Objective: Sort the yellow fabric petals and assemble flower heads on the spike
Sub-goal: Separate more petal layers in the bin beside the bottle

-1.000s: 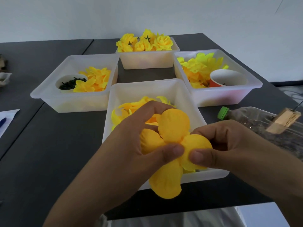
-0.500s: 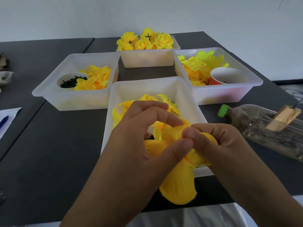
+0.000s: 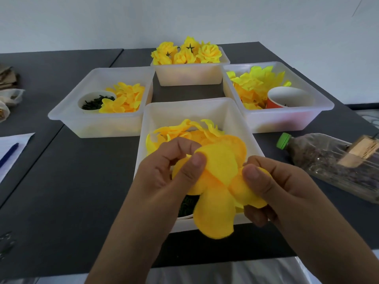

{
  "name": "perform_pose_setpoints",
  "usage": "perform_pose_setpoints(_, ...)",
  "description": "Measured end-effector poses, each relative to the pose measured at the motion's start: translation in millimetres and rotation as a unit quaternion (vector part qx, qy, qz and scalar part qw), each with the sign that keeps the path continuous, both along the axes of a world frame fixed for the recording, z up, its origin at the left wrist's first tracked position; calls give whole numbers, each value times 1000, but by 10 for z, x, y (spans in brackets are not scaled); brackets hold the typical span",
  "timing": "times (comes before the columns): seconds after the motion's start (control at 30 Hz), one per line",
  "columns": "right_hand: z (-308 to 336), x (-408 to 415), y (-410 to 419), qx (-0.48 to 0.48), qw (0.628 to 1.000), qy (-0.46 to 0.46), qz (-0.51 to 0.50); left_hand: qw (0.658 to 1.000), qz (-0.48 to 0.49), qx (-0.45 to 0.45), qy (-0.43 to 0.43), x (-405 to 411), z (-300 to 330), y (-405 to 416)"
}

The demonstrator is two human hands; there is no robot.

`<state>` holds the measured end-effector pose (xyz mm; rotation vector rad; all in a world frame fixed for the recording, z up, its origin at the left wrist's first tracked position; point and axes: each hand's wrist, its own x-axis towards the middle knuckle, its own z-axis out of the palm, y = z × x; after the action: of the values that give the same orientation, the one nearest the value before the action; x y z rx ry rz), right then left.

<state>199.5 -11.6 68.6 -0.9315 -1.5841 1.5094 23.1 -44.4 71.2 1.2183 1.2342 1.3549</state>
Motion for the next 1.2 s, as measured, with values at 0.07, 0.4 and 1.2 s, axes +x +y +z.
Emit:
perform_pose_setpoints(0.07,-8,-30,-36,91,992,-69,-59,983,91,46,153,70,-31,-18)
perform_pose_setpoints(0.4,-107,-266,-169,450,838,-216,-221,970,109,2,219,295,-31,-201)
perform_pose_setpoints(1.2,65,-167,-95,150,979,-89,-102,986,109,55,111,228,-233,-142)
